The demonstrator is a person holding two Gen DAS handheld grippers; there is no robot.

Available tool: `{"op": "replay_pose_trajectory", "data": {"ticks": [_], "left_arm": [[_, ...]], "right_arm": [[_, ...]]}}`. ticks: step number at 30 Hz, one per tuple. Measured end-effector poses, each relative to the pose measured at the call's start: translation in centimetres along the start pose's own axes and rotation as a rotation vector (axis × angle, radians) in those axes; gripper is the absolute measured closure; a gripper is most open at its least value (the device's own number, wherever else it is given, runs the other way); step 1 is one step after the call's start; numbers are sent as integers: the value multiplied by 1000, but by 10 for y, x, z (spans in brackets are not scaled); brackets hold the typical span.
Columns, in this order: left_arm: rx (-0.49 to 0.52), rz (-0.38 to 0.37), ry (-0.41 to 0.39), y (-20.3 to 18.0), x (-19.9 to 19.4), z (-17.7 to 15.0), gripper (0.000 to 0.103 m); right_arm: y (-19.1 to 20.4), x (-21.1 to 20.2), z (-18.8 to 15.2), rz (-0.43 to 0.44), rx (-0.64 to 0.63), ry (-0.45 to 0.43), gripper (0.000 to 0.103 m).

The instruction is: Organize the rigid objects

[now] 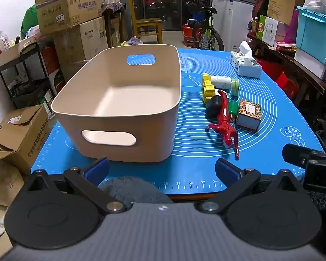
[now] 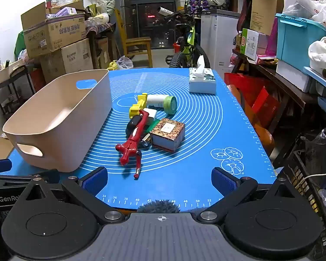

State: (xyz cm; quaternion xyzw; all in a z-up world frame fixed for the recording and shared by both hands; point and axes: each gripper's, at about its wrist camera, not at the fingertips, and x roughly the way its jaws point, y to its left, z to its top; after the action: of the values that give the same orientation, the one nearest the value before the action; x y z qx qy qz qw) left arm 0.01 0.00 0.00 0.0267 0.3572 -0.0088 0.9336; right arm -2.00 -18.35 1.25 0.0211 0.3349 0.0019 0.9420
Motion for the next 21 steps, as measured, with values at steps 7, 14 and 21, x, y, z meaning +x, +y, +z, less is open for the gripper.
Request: {"op": "replay_pose_trajectory", "data": {"ticks": [7, 14, 21], "left_arm": [[1, -2, 3, 0, 0, 0, 0], [5, 0, 8, -4, 3, 1, 0], [11, -1, 6, -3, 0, 0, 0]], "right_arm": [[1, 0, 1, -4, -6, 5, 2], [1, 0, 1, -4, -7, 4, 2], [1, -1, 1, -5, -9, 4, 2]]}}
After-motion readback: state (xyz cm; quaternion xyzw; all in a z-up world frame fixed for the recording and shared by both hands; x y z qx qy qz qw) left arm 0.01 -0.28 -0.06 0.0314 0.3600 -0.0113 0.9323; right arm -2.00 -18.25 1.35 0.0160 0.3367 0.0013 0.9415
